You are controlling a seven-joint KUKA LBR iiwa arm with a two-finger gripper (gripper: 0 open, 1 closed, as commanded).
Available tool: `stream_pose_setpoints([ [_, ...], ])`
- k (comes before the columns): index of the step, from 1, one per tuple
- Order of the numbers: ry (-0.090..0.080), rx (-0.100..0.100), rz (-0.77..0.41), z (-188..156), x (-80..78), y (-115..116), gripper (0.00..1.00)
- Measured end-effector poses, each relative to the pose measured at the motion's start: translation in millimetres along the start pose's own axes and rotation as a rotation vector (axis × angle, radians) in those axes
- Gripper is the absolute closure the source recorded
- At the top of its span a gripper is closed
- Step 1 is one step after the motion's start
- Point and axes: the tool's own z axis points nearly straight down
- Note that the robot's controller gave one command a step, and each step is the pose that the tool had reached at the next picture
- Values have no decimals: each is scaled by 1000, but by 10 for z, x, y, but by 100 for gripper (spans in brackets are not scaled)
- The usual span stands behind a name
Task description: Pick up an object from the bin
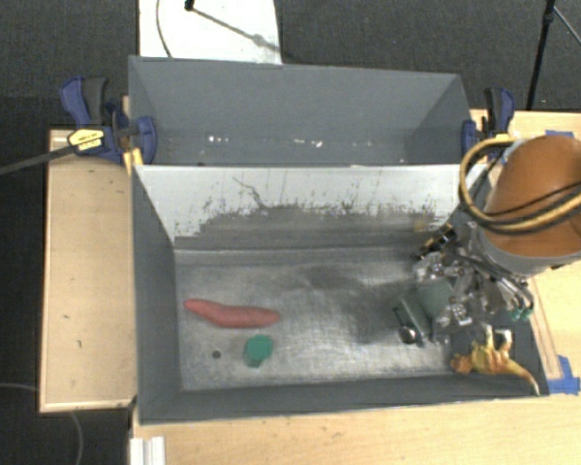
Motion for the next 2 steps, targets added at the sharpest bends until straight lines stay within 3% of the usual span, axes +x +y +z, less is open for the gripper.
stream_pose_setpoints([
  [1, -11, 4, 1, -349, -66, -16, 100],
  [2, -2, 0, -153, -786, -57, -301, 100],
])
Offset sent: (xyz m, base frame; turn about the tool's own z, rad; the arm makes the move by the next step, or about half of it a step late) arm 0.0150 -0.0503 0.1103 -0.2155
